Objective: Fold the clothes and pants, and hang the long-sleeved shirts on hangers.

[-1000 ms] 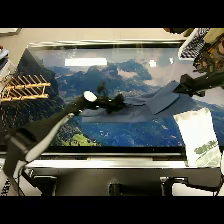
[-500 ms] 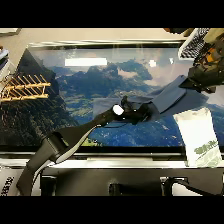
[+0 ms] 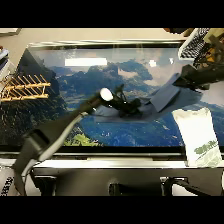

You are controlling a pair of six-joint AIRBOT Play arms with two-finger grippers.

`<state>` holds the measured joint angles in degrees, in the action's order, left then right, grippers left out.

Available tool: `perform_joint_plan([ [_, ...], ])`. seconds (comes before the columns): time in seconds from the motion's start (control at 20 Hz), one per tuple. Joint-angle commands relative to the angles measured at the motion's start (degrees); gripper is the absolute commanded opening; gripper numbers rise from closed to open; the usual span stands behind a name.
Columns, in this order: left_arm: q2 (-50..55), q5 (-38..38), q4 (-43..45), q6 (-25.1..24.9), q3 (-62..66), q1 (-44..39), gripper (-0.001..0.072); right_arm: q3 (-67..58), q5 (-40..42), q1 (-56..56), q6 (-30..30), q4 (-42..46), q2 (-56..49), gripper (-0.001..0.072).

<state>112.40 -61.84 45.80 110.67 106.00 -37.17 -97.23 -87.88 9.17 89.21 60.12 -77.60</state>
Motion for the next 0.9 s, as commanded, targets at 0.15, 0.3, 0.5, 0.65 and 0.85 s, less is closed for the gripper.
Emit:
perform_joint_plan([
  [0.15,-20.92,-29.46,39.17,-5.11,0.09,13.99,0.0015,0.0,4.5,-16.52,4.74,7.26,-2.01,0.0032],
  [0.3,-28.83,-29.81,39.91,-5.07,0.09,21.57,0.0016,0.0,7.61,-24.63,7.87,10.99,-5.33,0.0032],
  [0.5,-35.19,-31.95,39.91,-5.14,-0.09,28.59,0.0016,0.0,13.05,-32.44,10.64,11.08,-11.21,0.0032],
  [0.65,-37.24,-32.85,39.91,-5.29,-0.09,31.06,0.0016,0.0,15.23,-35.52,12.5,11.02,-15.72,0.0032],
  [0.85,-37.55,-33.24,39.71,-5.29,-0.2,31.36,0.0016,0.0,19.19,-36.26,14.56,7.69,-18.73,0.0032],
])
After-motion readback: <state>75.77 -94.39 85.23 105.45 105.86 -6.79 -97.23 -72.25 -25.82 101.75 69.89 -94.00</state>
